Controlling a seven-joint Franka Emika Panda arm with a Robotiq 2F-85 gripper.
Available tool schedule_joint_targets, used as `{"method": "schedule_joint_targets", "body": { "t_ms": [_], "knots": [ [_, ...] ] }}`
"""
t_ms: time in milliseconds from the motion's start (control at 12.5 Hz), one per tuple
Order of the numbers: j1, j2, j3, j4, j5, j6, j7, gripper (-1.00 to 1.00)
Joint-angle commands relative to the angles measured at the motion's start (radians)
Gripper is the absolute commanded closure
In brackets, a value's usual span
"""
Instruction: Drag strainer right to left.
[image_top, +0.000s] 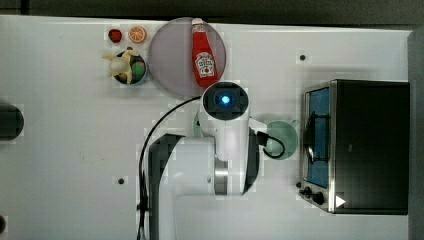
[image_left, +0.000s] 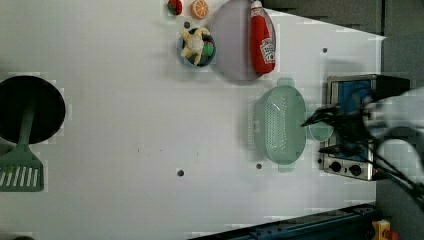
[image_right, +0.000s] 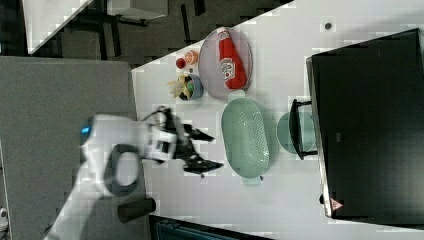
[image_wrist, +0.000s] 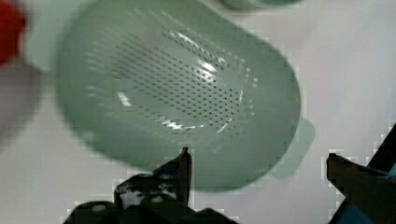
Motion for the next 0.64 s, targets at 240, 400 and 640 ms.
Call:
{"method": "schedule_joint_targets", "body": {
  "t_ms": [240,400,640],
  "knots": [
    [-0.012,0.045,-0.001,-0.074,-0.016,0.295,0.311,-1.0],
    [-0.01,0.112,0.007,-0.117,-0.016,0.4,0.391,-1.0],
    [-0.004,0.225,0.021,-0.151,-0.016,0.591,0.477,-1.0]
  ]
}}
